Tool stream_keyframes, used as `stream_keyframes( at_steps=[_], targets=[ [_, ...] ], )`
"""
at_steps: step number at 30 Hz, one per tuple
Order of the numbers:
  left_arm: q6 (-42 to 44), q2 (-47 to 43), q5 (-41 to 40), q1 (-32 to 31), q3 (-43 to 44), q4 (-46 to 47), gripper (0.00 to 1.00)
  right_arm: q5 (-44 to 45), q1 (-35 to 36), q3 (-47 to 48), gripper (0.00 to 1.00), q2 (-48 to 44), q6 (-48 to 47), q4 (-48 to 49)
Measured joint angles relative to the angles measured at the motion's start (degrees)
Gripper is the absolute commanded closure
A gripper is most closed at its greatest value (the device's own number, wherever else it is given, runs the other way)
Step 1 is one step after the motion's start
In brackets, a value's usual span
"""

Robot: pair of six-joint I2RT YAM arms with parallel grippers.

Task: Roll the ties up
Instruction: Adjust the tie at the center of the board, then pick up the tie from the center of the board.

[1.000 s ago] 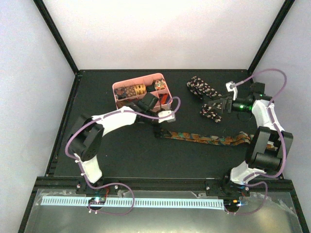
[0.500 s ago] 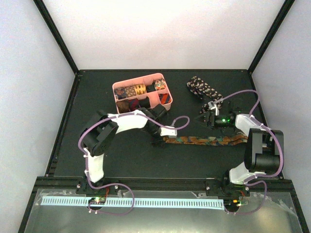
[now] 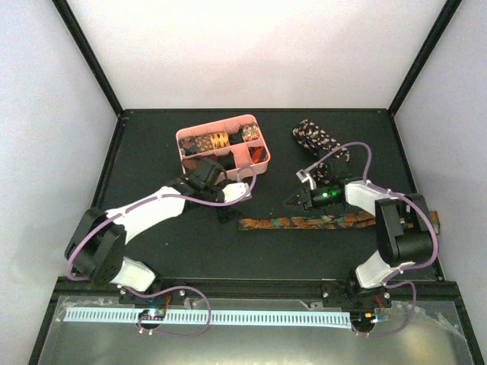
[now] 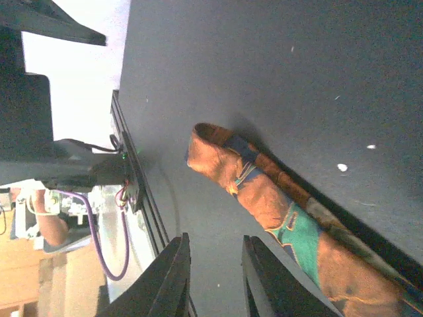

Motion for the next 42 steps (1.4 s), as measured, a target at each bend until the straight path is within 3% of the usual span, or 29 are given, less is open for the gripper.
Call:
stream_keyframes(
  at_steps=[5, 10, 17, 22, 29, 34, 42],
  targets=[
    [-1.81, -1.22, 5.51, 1.77, -2.84, 2.71, 0.17, 0.68, 5.29, 1.95, 0.84, 4.63, 1.01, 0.94],
    [-8.59, -1.62, 11.67, 2.36, -8.87, 12.81, 0.16, 0.74, 8.04, 4.76, 0.86, 7.15, 1.92, 2.08],
    [-12.59, -0.48, 11.82, 2.38, -21.27, 27.30, 0.14, 1.99, 11.26, 5.51, 0.88, 8.83, 2.71, 3.21],
    [-13.03, 0.37, 11.17, 1.55, -22.47, 31.08, 0.15, 3.72, 12.28, 5.55, 0.89, 10.67, 1.99, 2.67],
    [-13.97, 6.36, 9.38, 0.90, -16.72, 29.11, 0.18, 6.14, 12.37, 5.64, 0.90, 14.80, 0.07, 1.09],
    [-13.97, 5.86, 9.38, 0.90, -13.84, 25.46, 0.20, 6.58, 12.37, 5.84, 0.90, 15.19, -1.27, 0.46],
    [-7.50, 3.89, 9.60, -0.09, 1.22, 7.39, 0.22, 6.58, 12.37, 6.62, 0.90, 15.96, -2.23, -0.66]
  ],
)
